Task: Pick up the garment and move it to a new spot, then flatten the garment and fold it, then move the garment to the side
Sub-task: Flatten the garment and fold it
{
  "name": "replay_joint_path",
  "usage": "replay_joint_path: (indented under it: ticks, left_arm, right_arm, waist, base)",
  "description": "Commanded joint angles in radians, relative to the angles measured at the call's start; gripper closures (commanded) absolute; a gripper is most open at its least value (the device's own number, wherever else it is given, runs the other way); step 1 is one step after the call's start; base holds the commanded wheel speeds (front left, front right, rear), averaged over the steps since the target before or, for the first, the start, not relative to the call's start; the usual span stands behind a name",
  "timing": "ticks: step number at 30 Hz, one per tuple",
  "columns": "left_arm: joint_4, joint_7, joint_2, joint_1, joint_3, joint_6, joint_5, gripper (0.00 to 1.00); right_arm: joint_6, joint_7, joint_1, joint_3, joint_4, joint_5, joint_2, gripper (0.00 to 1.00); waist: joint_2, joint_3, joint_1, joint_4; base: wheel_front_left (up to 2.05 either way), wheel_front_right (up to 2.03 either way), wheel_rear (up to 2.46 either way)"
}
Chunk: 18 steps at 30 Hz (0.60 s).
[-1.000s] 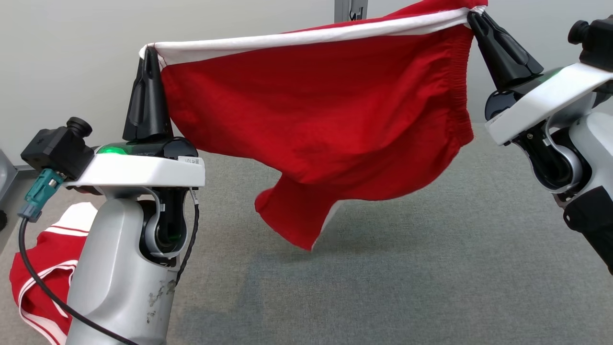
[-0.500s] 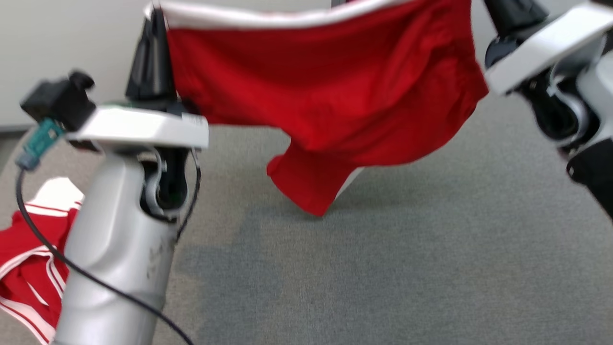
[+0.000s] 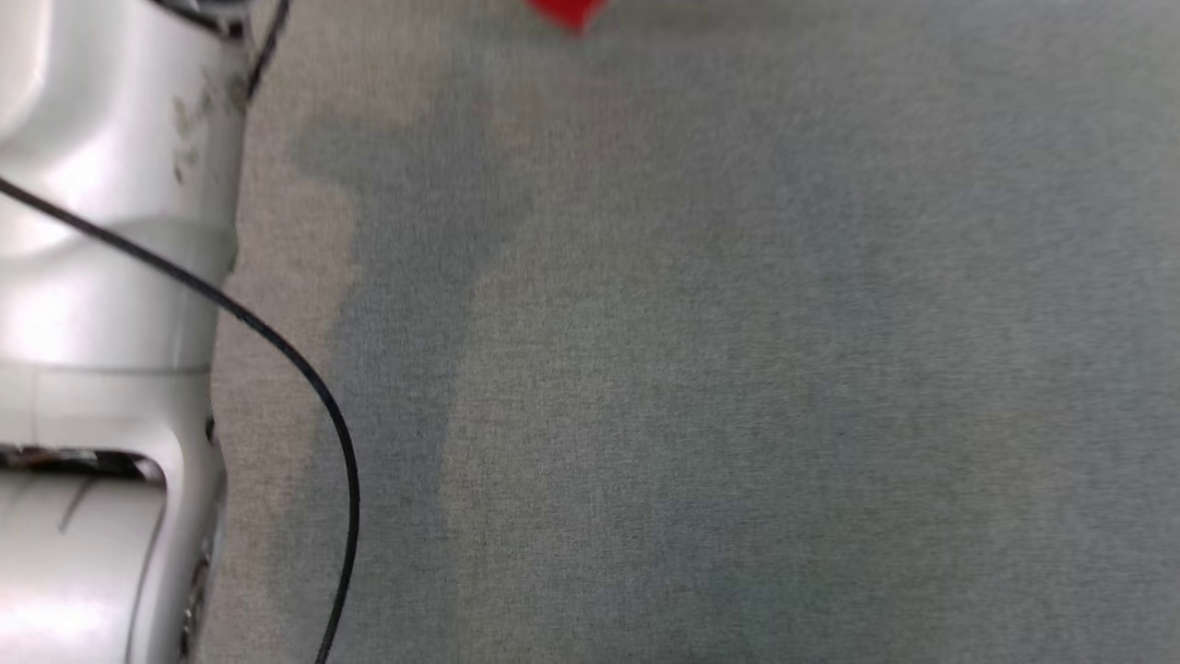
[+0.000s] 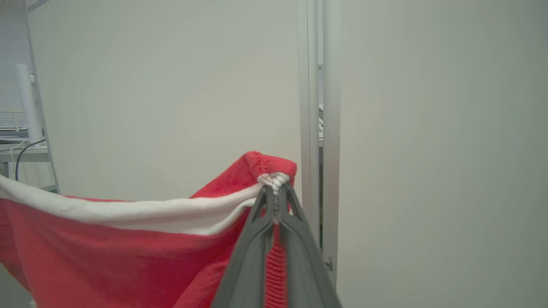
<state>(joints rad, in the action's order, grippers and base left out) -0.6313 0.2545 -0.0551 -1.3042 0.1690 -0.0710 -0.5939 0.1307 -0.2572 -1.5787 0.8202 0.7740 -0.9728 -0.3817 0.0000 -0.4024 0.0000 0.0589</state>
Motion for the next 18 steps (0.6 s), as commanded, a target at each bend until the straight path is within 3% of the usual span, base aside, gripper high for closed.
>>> replay_joint_path:
  ticks: [1, 5, 9, 18]
  left_arm:
    - [-0.016, 0.009, -0.003, -0.052, -0.002, -0.009, 0.012, 1.00]
    - [0.018, 0.011, 0.003, -0.111, -0.010, -0.021, 0.053, 1.00]
    - [0.073, 0.010, 0.004, -0.057, 0.009, -0.033, 0.057, 1.00]
    - [0.090, 0.011, 0.002, 0.092, 0.072, -0.039, 0.042, 1.00]
  right_arm:
    - [0.000, -0.010, -0.041, -0.036, -0.001, 0.032, 0.010, 1.00]
    - [0.000, -0.009, -0.035, -0.136, -0.047, 0.150, 0.021, 1.00]
    - [0.000, -0.009, 0.046, -0.202, -0.080, 0.228, 0.034, 1.00]
    - [0.000, -0.009, 0.240, -0.272, -0.072, 0.208, 0.047, 1.00]
  waist:
    - [0.0000, -0.086, 0.0000, -0.024]
    - [0.0000, -0.146, 0.0000, -0.040]
    - [0.0000, -0.189, 0.0000, -0.052]
    - [0.0000, -0.232, 0.0000, -0.070]
  base:
    - [0.00, 0.00, 0.00]
    - [0.00, 0.00, 0.00]
    - [0.00, 0.00, 0.00]
    - [0.00, 0.00, 0.00]
